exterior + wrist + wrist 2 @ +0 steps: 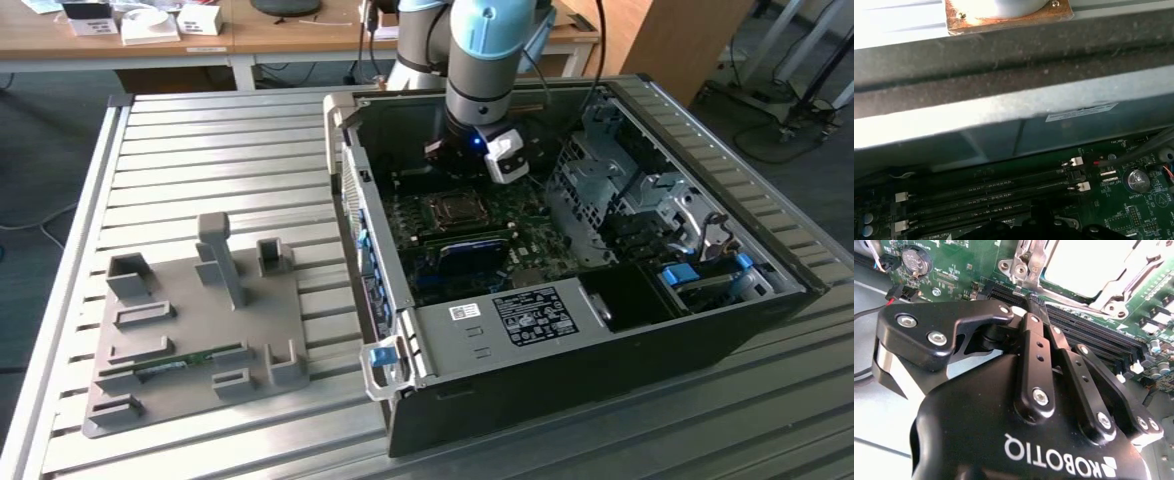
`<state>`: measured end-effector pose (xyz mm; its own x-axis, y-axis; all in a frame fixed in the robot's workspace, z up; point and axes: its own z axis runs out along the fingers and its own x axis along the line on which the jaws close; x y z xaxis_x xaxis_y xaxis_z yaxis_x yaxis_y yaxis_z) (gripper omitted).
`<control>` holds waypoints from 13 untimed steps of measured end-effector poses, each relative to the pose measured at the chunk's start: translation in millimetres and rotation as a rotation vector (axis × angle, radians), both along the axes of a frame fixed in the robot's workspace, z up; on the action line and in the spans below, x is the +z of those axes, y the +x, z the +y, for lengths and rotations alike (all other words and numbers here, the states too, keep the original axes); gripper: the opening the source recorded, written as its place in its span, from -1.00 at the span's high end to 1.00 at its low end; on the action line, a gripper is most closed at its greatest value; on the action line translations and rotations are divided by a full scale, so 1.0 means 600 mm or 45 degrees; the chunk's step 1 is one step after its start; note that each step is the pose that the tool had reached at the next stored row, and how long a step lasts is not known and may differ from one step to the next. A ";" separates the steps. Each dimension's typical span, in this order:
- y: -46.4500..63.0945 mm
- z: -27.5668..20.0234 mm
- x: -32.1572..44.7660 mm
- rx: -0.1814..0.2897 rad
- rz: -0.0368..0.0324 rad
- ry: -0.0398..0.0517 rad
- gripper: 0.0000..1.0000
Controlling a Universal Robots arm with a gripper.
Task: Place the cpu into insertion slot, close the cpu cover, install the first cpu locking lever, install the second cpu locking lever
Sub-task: 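Install the first cpu locking lever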
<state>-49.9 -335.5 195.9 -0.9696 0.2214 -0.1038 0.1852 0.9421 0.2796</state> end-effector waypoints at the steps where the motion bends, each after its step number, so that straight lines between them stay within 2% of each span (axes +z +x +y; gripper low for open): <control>1: -0.001 0.0000 0.000 0.000 -0.0005 0.000 0.79; 7: -0.001 0.0000 0.000 0.000 -0.0008 0.001 0.79; 13: -0.001 0.0000 0.006 -0.001 -0.0007 0.001 0.79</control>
